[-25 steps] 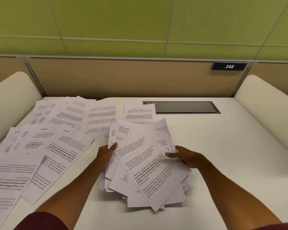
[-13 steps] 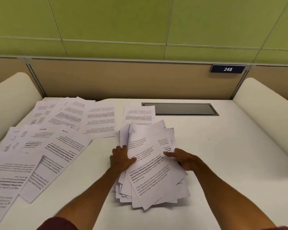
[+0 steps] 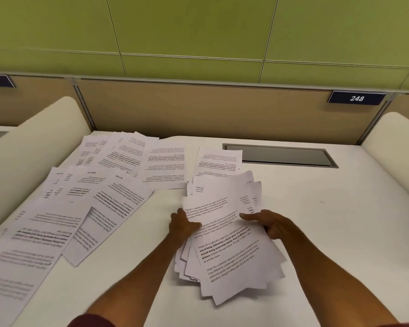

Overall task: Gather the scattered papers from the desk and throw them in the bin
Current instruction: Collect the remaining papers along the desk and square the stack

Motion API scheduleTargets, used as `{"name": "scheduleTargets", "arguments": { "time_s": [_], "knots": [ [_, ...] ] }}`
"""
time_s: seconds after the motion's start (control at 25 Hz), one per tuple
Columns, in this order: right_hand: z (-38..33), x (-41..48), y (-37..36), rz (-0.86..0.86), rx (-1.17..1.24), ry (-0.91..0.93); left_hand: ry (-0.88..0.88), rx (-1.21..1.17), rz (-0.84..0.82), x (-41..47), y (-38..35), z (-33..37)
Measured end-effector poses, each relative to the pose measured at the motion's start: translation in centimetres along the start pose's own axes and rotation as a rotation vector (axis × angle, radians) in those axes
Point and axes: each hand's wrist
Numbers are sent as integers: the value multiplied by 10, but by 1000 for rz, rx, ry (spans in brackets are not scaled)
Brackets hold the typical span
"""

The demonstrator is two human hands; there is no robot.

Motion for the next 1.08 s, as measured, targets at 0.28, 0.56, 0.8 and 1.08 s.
{"name": "scheduleTargets", "arguments": {
  "time_s": [0.28, 0.56, 0.8, 1.08],
  "knots": [
    [16, -11, -7, 109, -75, 313, -4, -26, 77, 0, 2, -11],
    [-31, -39, -9, 68, -37, 615, -37, -795, -311, 10, 51, 23],
    [-89, -49, -37, 286, 132, 835, -393, -496, 221, 2, 101, 95],
    [-103, -51, -67, 451, 346, 884, -455, -521, 325, -5, 102, 107]
  ]
}}
Point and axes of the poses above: each hand's wrist, its own x-axis towards the middle knuckle, its own y-axis out of the back of the hand, z = x × y, and after that the axes turned 14 degrees about z, right-handed
